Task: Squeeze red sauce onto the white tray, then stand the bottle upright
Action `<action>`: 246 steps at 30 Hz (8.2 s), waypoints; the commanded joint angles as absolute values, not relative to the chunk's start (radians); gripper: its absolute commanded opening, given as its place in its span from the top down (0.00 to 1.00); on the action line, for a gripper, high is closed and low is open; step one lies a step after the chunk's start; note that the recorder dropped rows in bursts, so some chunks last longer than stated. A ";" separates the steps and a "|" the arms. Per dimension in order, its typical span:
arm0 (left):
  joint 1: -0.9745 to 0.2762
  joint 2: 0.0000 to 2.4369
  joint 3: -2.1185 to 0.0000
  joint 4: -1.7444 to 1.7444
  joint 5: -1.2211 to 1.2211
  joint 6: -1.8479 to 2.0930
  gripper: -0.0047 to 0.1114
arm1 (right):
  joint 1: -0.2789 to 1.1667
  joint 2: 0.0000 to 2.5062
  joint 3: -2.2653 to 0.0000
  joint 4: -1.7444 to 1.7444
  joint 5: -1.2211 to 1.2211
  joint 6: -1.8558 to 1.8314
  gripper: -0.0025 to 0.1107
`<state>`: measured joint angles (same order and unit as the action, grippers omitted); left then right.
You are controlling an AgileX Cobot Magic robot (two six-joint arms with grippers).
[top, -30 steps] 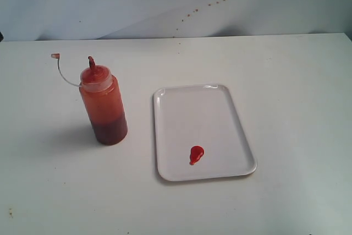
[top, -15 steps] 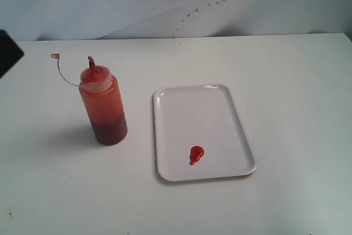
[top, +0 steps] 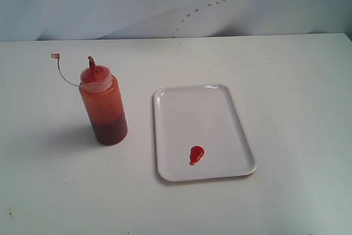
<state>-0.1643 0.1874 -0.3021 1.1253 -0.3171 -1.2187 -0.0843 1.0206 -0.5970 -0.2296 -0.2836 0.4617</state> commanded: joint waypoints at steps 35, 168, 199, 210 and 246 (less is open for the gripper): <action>-0.149 0.000 -0.179 1.127 -0.143 -1.221 0.06 | -0.089 1.016 -0.590 -0.221 -0.271 0.458 0.98; 0.041 0.000 0.000 0.069 0.288 -0.074 0.96 | -0.193 0.603 -0.590 -0.221 -0.271 0.457 0.98; 0.041 0.000 0.000 0.069 0.288 -0.073 0.96 | -0.327 0.142 -0.464 0.115 0.090 0.032 0.98; 0.041 0.000 0.000 0.069 0.288 -0.073 0.96 | -0.327 0.035 -0.195 0.028 0.032 -0.197 0.98; 0.041 0.000 0.000 0.069 0.288 -0.073 0.96 | -0.327 0.000 0.000 -0.051 0.276 0.044 0.98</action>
<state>0.0368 0.0038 -0.0038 0.0654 0.2983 -0.0679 -0.3192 0.0030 -0.0033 -0.0201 0.2386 0.0236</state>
